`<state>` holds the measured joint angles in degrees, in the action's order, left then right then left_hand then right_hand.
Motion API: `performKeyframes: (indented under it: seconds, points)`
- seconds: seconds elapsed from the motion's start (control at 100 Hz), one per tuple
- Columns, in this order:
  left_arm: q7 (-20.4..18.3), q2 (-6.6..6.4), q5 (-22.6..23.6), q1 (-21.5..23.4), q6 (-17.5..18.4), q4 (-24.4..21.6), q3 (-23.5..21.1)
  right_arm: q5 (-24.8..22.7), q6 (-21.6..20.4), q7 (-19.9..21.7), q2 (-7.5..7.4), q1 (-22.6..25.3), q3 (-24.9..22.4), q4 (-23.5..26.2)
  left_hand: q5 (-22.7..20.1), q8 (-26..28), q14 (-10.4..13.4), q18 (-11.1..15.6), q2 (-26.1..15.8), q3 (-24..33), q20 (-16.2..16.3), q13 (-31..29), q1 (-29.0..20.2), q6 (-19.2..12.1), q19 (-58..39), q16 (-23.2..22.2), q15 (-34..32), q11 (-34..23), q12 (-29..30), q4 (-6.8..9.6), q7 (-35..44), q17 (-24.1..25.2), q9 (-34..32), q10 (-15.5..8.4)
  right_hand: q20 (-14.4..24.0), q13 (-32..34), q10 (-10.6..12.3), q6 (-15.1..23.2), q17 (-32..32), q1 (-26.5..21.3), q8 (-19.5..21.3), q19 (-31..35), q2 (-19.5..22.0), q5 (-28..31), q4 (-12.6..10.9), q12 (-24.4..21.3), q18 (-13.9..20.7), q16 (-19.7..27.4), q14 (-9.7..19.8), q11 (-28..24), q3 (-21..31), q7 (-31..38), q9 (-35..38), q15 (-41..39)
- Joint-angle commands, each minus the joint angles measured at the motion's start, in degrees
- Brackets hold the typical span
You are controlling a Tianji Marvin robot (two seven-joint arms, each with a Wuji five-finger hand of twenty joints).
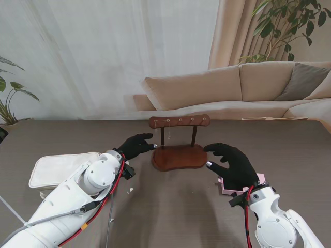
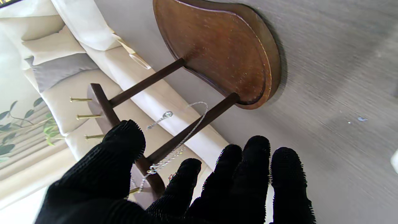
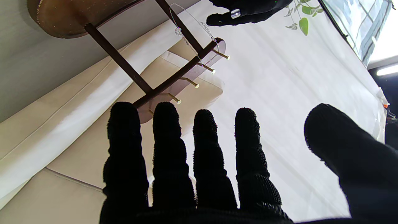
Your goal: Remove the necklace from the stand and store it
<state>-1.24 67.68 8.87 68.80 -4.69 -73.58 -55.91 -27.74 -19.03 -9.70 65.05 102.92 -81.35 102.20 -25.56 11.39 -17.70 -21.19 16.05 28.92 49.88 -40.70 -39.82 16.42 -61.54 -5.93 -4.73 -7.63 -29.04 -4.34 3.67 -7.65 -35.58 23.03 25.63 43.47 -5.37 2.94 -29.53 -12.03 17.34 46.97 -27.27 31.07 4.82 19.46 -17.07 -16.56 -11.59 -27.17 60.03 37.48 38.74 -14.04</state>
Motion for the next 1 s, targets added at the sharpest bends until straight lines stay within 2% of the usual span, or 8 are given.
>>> performKeyframes:
  seconds: [0.0,0.16,0.29,0.39,0.54,0.7,0.84,0.99]
  points:
    - [-0.4,1.22,-1.1,-1.2,-0.2,0.9,0.2,0.1,-0.2,0.7,0.24,0.1,0.1,0.0,1.8,-0.8,-0.2,0.5,1.6,0.8,-1.0,-3.7,2.1,-1.4,-5.8,-0.6,-0.5,-0.8,-2.3,0.75,-1.3,0.6,-1.3,0.8,-0.2,-1.5,-0.5,0.5,13.3,1.2,0.3,-1.6,-0.5,0.5,-0.9,-0.6,-1.1,0.4,0.2,1.3,-0.9,-0.7,1.2,0.7]
    - [0.5,2.35,-2.7,-3.8,0.4,5.1,2.1,0.2,-0.2,0.7,0.24,0.0,0.1,-0.1,2.6,-1.7,-0.3,0.3,2.0,1.1,-1.4,-6.1,2.3,-3.7,-10.2,-0.9,-1.1,-1.8,-5.5,0.7,-1.8,-0.5,-2.5,1.1,-0.2,-1.4,-0.5,0.5,13.4,1.2,0.3,-1.7,-0.5,0.4,-0.9,-0.5,-1.1,0.4,0.2,1.3,-1.0,-0.7,1.2,0.7]
    - [0.8,3.09,-3.8,-5.5,1.5,8.0,3.5,0.3,-0.1,0.8,0.23,-0.1,0.1,-0.1,2.0,-2.0,-0.1,0.4,2.5,1.3,-1.9,-6.3,2.2,-9.0,-10.5,-0.9,-1.2,-1.9,-6.8,0.61,-1.4,-0.5,-2.8,0.9,-0.2,-1.4,-0.5,0.4,13.4,1.1,0.3,-1.8,-0.5,0.4,-0.9,-0.5,-1.1,0.3,0.1,1.4,-0.9,-0.7,1.3,0.7]
    - [1.3,3.6,-4.3,-6.3,2.3,9.4,4.3,0.3,-0.1,0.8,0.24,-0.1,0.1,-0.2,2.1,-2.1,0.0,0.5,2.5,1.4,-2.1,-6.4,2.1,-11.1,-10.7,-0.9,-1.2,-2.0,-7.4,0.54,-1.1,-0.4,-2.9,0.7,-0.1,-1.4,-0.5,0.4,13.4,1.1,0.4,-1.8,-0.5,0.5,-0.9,-0.5,-1.1,0.3,0.1,1.4,-0.9,-0.7,1.3,0.7]
    - [2.5,4.22,-4.5,-6.9,2.9,10.8,5.1,0.3,-0.1,0.7,0.26,-0.2,0.2,-0.3,2.5,-2.4,-0.1,0.6,2.4,1.5,-2.9,-6.1,2.2,-12.3,-9.7,-0.9,-1.1,-1.8,-8.1,0.47,-1.0,0.4,-2.6,0.5,-0.1,-1.4,-0.6,0.3,13.4,1.1,0.4,-1.8,-0.5,0.6,-0.9,-0.5,-1.2,0.3,0.2,1.4,-0.9,-0.7,1.3,0.7]
    - [3.3,4.86,-5.1,-7.5,3.1,12.6,5.6,0.2,-0.3,0.7,0.24,-0.3,0.4,-0.5,3.5,-3.2,-0.5,0.4,2.3,1.4,-4.3,-5.4,2.2,-11.8,-7.6,-0.8,-0.8,-1.6,-8.5,0.54,-1.5,1.4,-2.7,0.5,-0.1,-1.4,-0.6,0.2,13.4,1.1,0.4,-1.9,-0.4,0.5,-0.9,-0.5,-1.1,0.3,0.1,1.4,-0.9,-0.7,1.3,0.8]
    - [4.5,5.59,-6.1,-7.7,5.1,14.2,6.0,0.2,-0.2,0.8,0.21,-0.3,0.6,-0.6,0.3,-2.7,-0.2,0.4,2.5,2.1,-5.1,-3.8,1.3,-15.3,-6.0,-0.7,-0.4,-1.3,-8.0,0.54,0.4,2.4,-2.6,0.2,0.0,-1.3,-0.6,0.1,13.4,1.1,0.4,-1.9,-0.3,0.5,-1.0,-0.5,-1.1,0.3,0.2,1.4,-0.9,-0.7,1.4,0.7]
    - [5.6,5.9,-6.2,-7.4,6.3,14.6,6.1,0.2,-0.2,0.8,0.22,-0.4,0.7,-0.6,-3.9,0.8,-0.2,0.5,2.7,3.5,-6.0,-2.8,0.6,-16.8,-3.6,-0.6,-0.2,-1.4,-7.7,0.18,5.0,3.4,-3.2,-0.3,0.0,-1.3,-0.7,0.1,13.4,1.1,0.4,-2.0,-0.2,0.5,-1.0,-0.5,-1.2,0.3,0.0,1.4,-0.9,-0.7,1.5,0.7]
